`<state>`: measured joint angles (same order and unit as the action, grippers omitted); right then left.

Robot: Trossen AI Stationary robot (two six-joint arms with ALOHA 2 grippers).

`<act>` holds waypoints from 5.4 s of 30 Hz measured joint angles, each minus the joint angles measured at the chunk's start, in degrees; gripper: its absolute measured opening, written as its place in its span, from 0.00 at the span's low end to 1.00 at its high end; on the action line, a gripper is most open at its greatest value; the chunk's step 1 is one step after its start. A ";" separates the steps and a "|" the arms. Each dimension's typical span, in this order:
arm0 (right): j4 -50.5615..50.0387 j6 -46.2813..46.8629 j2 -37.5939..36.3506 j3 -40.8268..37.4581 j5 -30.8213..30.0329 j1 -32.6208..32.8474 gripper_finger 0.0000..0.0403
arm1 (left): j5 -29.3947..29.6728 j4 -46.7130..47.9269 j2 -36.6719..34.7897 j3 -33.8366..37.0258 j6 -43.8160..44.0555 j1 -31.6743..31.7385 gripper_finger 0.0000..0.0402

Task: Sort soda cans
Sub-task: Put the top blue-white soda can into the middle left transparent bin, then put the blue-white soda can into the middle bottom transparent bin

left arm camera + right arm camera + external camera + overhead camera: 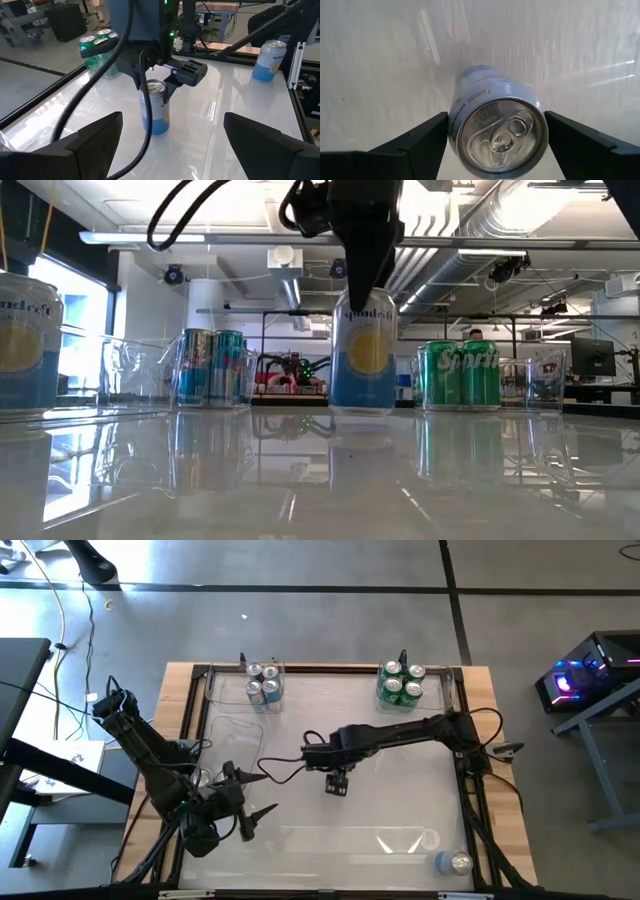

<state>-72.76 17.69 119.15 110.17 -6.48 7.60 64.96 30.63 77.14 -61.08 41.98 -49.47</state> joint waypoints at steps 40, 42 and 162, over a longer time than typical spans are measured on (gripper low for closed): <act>1.36 -3.27 -10.88 1.53 -12.47 2.76 0.88 | 3.42 -0.81 1.78 0.00 2.47 0.43 0.86; -0.02 -1.26 -14.32 1.53 -17.99 5.12 0.88 | 5.44 -1.65 4.31 0.00 2.46 1.36 0.86; 34.70 54.08 -34.03 -54.75 -55.46 48.28 0.88 | -58.20 46.92 -36.98 19.08 -24.94 40.09 0.71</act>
<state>-38.06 71.77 85.12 55.42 -61.94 55.88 6.76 77.55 40.16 -42.00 17.04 -9.39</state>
